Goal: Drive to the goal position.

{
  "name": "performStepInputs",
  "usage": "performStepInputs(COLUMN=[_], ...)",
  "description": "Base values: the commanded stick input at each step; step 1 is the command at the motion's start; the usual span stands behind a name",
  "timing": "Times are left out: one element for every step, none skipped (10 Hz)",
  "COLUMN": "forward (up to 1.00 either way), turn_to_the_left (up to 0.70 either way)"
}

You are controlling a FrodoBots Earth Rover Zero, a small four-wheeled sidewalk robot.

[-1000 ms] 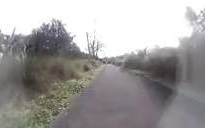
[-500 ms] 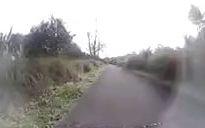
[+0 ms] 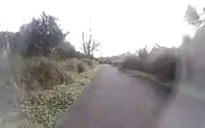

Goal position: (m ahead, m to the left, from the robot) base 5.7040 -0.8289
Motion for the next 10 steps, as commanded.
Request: performStepInputs(forward=[0.7, 0.7, 0.7, 0.7, 0.7, 0.7, 0.7, 0.7, 0.7, 0.7], turn_to_the_left=[-0.35, -0.35, -0.35, -0.35, -0.35, -0.35, -0.35, -0.35, -0.35, -0.35])
